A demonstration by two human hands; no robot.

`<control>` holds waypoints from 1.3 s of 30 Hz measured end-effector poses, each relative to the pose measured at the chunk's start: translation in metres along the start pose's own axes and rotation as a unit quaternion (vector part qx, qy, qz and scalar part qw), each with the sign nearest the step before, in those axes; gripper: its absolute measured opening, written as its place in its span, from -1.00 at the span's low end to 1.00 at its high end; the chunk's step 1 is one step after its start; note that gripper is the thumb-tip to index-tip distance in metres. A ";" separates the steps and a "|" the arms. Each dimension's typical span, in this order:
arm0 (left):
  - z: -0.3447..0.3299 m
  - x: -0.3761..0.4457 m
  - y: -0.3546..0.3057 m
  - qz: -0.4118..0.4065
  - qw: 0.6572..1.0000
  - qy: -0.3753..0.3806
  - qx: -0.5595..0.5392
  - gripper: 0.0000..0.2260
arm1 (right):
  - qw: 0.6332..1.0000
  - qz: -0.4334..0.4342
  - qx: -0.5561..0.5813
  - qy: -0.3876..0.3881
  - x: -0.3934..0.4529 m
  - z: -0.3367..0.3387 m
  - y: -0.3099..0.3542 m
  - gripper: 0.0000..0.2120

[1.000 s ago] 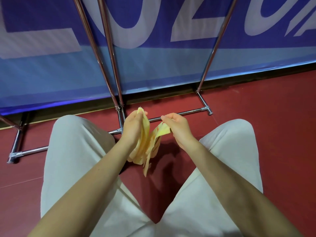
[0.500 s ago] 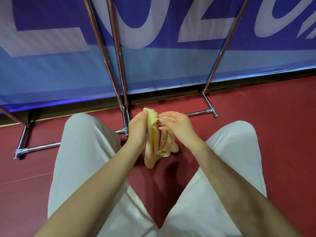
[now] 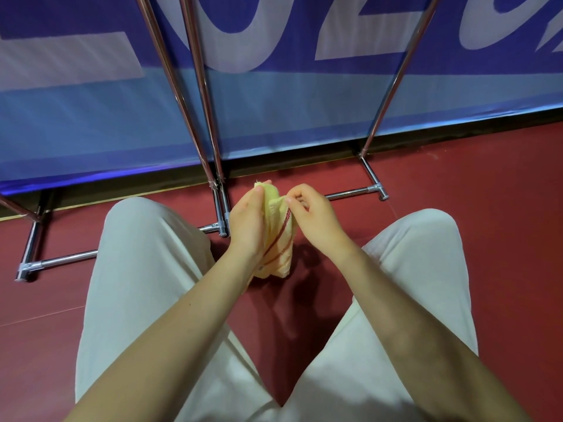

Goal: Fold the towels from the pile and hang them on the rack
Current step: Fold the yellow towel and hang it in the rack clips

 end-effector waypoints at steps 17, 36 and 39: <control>-0.022 -0.005 0.018 0.040 0.997 0.066 -0.027 -0.80 | 0.954 -0.134 0.244 -0.110 -0.004 0.001 -0.011 -0.90; -0.015 -0.033 0.007 -0.093 0.978 0.061 0.175 -0.78 | 0.940 -0.188 0.283 -0.044 -0.032 0.002 -0.026 -0.90; -0.010 -0.032 0.002 -0.120 0.971 0.056 0.196 -0.76 | 0.947 -0.163 0.278 -0.008 -0.036 0.002 -0.017 -0.88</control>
Point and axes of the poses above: each hand's wrist, its own x-axis towards the middle knuckle, its own z-axis out of the back of the hand, y = z × x, the point moved 7 cm from there along x, towards the middle knuckle, and after that the axes turned 3 degrees about -y, right-handed, at the moved point
